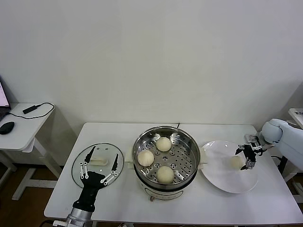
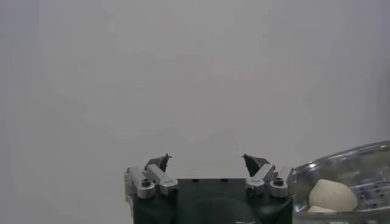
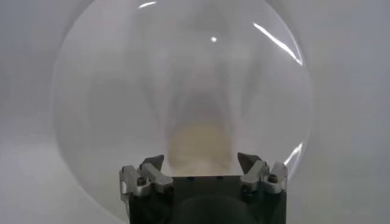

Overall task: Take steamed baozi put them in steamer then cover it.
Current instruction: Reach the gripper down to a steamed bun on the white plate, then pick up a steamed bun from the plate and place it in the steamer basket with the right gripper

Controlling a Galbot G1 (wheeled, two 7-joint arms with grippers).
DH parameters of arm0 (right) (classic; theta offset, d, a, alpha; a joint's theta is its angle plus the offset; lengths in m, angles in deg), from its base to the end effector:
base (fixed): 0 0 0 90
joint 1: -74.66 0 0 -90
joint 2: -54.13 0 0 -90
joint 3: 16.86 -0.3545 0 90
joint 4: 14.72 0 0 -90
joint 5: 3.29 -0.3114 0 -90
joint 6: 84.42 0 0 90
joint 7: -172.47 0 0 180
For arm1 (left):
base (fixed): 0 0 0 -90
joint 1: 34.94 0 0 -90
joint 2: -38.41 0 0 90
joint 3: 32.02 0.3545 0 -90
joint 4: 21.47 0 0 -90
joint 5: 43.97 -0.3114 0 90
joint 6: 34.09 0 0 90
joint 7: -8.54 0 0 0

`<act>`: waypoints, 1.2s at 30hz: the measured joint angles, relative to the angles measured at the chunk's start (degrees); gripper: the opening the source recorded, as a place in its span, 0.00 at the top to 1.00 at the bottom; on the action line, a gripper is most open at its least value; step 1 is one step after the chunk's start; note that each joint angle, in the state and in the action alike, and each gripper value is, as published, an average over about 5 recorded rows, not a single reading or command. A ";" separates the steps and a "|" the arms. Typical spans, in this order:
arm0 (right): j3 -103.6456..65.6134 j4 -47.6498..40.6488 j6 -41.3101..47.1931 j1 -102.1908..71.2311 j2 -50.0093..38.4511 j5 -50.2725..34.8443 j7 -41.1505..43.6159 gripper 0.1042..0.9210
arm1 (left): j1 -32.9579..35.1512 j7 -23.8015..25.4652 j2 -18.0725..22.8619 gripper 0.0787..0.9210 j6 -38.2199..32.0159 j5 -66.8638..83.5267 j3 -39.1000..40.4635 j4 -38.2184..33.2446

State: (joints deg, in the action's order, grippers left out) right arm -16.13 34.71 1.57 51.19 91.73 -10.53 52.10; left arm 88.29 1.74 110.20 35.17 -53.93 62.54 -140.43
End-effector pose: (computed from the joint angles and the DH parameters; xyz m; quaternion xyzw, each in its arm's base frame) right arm 0.4824 -0.2970 -0.2128 0.4877 -0.5655 0.4898 0.4499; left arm 0.1174 0.0431 -0.3164 0.0954 0.9694 0.1669 0.1528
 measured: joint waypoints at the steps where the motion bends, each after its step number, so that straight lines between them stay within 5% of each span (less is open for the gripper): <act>1: -0.07 -0.06 0.07 -0.11 0.01 0.00 0.00 0.15 | 0.04 -0.02 0.02 0.12 0.00 0.00 -0.05 0.01; 9: 0.36 0.22 0.52 0.49 -0.40 -0.56 0.59 0.28 | 0.09 -0.13 0.08 0.12 0.00 0.03 -0.13 0.02; 20: 7.88 4.04 2.19 11.87 -0.17 -4.43 6.65 0.30 | -0.17 -0.18 0.17 0.12 0.10 0.00 0.29 -0.06; 36: 28.69 24.69 11.17 41.52 7.08 -23.22 8.48 0.31 | -0.63 -0.49 0.19 0.12 0.08 -0.29 1.49 -0.53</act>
State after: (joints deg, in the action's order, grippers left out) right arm 12.57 59.40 12.74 92.71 98.81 -33.74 60.58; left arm 87.66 1.25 110.39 35.26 -54.22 64.03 -140.96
